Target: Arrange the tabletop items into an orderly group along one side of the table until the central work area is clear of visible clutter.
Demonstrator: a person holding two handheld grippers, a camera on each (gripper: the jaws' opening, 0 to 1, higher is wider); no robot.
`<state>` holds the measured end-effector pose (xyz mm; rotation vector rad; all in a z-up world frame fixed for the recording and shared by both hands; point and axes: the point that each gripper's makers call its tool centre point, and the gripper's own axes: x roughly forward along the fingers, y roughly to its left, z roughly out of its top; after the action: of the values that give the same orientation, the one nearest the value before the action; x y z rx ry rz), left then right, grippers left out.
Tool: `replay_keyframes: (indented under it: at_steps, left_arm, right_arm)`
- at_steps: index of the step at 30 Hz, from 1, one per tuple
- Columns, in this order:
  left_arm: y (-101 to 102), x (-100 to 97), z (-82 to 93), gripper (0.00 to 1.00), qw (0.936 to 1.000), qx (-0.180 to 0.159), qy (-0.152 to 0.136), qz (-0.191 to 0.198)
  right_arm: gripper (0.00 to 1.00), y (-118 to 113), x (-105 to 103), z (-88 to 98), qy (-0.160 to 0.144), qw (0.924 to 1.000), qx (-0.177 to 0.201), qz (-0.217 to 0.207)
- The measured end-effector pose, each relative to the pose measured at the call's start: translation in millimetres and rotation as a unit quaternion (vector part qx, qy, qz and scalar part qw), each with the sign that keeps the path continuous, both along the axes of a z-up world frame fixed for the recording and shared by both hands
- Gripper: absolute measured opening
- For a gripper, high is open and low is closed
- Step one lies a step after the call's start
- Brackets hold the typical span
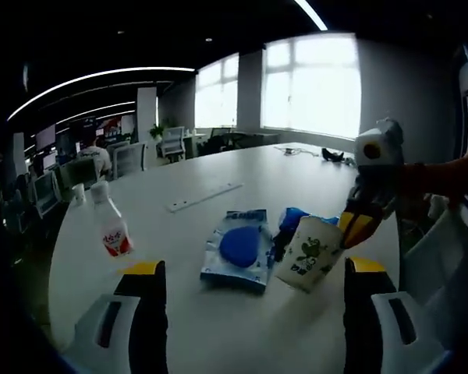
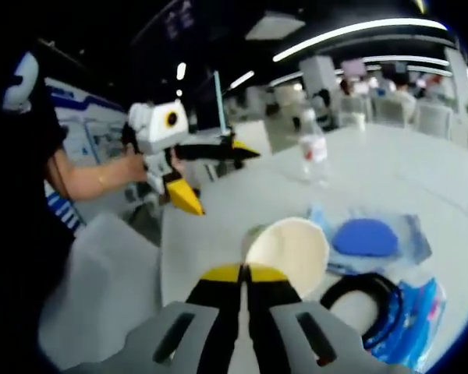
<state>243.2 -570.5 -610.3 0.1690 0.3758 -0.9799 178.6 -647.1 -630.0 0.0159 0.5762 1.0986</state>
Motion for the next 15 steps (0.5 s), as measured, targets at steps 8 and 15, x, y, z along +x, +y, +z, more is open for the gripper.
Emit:
replay_keyframes:
  at_steps: [8,15]
  left_arm:
    - [-8.6,-9.1,-2.4,0.84,0.9989,0.032,-0.005,-0.033]
    - [-17.9,-22.6,-15.9,0.8,0.9938,0.081,-0.01,-0.075]
  right_arm:
    - [0.0,6.2,-8.3,8.2,-0.021,0.9973,-0.053,0.046]
    - [0.0,11.6,-14.4,12.8,-0.063,0.988,-0.111,0.086]
